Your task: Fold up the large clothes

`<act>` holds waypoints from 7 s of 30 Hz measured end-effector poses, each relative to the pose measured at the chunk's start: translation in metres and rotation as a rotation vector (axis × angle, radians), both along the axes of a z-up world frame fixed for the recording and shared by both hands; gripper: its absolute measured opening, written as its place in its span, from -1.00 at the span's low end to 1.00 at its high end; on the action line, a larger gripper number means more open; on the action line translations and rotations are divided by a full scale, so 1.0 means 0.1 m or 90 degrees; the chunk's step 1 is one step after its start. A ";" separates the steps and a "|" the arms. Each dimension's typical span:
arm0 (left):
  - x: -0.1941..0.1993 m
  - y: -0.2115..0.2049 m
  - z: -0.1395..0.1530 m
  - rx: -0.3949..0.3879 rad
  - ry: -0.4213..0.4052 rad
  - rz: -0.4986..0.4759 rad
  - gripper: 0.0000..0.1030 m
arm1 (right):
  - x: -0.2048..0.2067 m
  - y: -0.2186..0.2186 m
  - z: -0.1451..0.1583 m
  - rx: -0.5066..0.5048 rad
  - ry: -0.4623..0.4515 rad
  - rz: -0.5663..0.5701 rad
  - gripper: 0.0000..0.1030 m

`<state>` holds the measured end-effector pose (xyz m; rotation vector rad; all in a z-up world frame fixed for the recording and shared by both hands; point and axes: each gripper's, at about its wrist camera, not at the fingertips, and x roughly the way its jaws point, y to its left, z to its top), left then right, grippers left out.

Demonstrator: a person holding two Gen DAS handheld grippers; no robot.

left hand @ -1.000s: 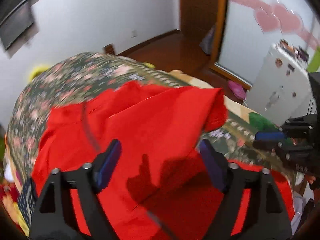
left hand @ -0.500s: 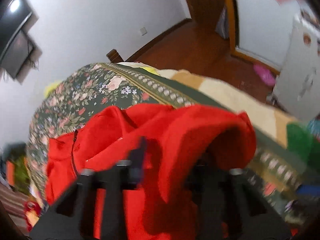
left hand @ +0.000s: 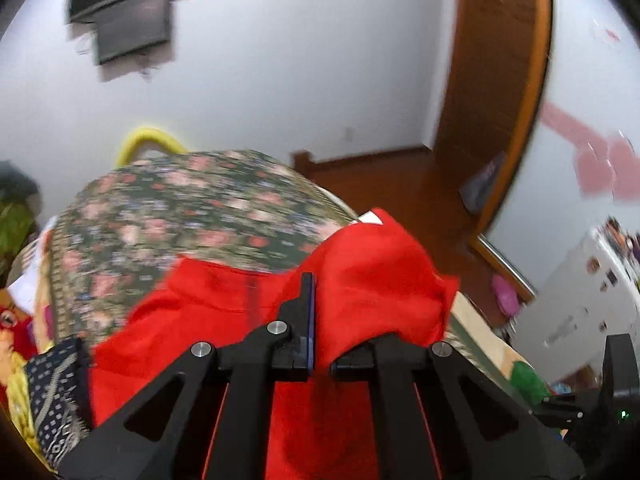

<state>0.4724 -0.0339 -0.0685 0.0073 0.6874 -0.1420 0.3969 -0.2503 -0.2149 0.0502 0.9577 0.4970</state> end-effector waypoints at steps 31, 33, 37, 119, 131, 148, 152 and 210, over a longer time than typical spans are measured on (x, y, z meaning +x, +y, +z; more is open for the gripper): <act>-0.89 2.28 -1.54 -0.076 0.205 0.179 -0.41 | 0.95 0.14 -0.73 -0.431 -0.070 -0.162 0.72; -0.97 2.31 -1.64 -0.071 0.212 0.186 -0.37 | 1.03 -0.07 -0.79 -0.442 -0.047 -0.191 0.64; -1.12 2.48 -1.94 -0.077 0.250 0.232 0.00 | 0.99 -0.29 -0.68 -0.354 -0.005 -0.198 0.64; -1.21 2.54 -2.23 0.030 0.280 0.342 0.97 | 0.58 0.46 -0.79 -0.300 -0.012 -0.043 0.77; -1.84 3.11 -2.01 0.101 0.297 0.392 0.96 | 0.61 0.28 -0.65 -0.249 -0.008 -0.063 0.78; -0.35 2.38 -0.97 0.027 0.145 0.223 0.96 | 1.15 0.52 0.34 0.006 -0.030 -0.015 0.79; 0.14 2.20 -1.04 0.044 0.156 0.190 0.96 | 1.49 0.65 0.27 0.013 -0.012 -0.006 0.79; -1.43 1.24 -1.28 0.046 0.192 -0.008 -0.08 | -0.16 0.82 -0.05 0.019 0.016 0.162 -0.90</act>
